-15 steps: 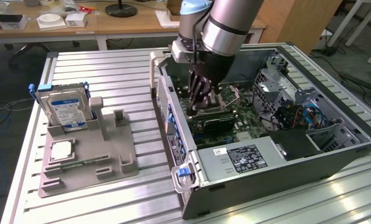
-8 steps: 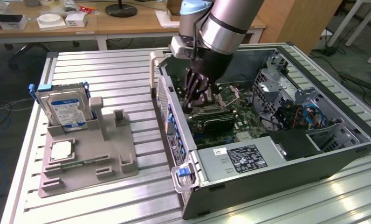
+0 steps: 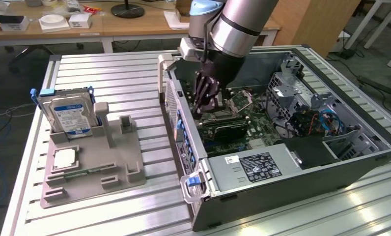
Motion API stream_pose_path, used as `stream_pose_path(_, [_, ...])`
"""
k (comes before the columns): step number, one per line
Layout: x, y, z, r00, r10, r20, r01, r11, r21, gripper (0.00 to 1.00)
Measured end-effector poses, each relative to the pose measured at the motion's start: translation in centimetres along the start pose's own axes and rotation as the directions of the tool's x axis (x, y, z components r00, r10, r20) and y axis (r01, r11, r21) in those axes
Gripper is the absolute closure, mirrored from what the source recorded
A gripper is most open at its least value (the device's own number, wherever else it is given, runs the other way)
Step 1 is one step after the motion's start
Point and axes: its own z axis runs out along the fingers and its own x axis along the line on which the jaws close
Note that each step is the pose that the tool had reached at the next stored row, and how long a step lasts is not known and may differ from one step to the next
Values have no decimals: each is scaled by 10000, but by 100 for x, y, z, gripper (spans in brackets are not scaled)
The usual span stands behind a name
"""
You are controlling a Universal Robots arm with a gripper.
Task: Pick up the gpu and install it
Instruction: 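Press down on the gpu until it lock into place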
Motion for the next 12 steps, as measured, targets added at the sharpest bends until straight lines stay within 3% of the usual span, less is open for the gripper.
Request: stream_pose_path(12, [16,36,16,10000,1,-5,-1,10000,-18,90])
